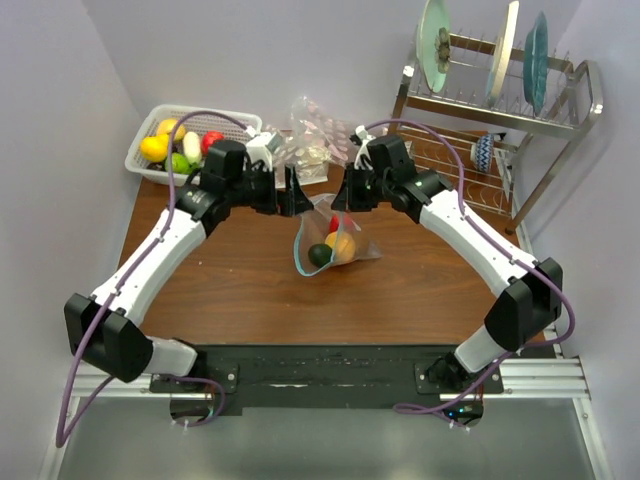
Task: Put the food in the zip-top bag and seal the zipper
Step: Place the fake fruit in the zipper food storage bag, then pick up the fake vegetable from the bin.
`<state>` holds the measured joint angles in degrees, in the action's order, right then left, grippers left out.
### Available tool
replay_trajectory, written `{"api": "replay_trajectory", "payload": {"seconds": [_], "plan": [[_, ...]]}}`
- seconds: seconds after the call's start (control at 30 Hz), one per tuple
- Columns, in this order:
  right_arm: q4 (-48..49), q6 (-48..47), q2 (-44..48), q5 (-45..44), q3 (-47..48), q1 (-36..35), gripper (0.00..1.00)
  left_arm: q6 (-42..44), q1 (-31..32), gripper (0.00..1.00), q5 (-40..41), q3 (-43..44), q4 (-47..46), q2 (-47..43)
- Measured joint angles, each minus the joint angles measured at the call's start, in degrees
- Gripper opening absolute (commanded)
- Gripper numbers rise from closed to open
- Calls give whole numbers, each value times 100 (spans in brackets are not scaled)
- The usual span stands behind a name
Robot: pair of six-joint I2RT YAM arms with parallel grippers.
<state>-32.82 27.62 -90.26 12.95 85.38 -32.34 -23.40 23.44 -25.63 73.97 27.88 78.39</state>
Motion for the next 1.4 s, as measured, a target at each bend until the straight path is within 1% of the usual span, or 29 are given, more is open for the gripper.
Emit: {"api": "replay_trajectory", "payload": {"seconds": [0.1, 0.23, 0.33, 0.47, 0.77, 1.03, 1.4], "plan": [[33, -4, 44, 9, -125, 7, 0, 162, -267, 100, 245, 400, 223, 120], [57, -20, 116, 7, -232, 15, 0, 247, -881, 100, 452, 850, 343, 315], [72, -24, 190, 9, -278, 15, 0, 308, -1226, 100, 774, 1228, 365, 645], [70, -37, 282, 11, -328, 15, 0, 321, -1488, 100, 1360, 1759, 321, 1320], [72, -70, 444, 17, -420, 15, 0, 308, -1838, 100, 2564, 2780, 153, 3016], [68, -111, 444, 17, -435, 15, 0, 188, -1982, 99, 3060, 3569, -315, 4227], [26, -177, 444, 22, -435, 15, 0, -35, -2048, 99, 3834, 3720, -1073, 4977]]}}
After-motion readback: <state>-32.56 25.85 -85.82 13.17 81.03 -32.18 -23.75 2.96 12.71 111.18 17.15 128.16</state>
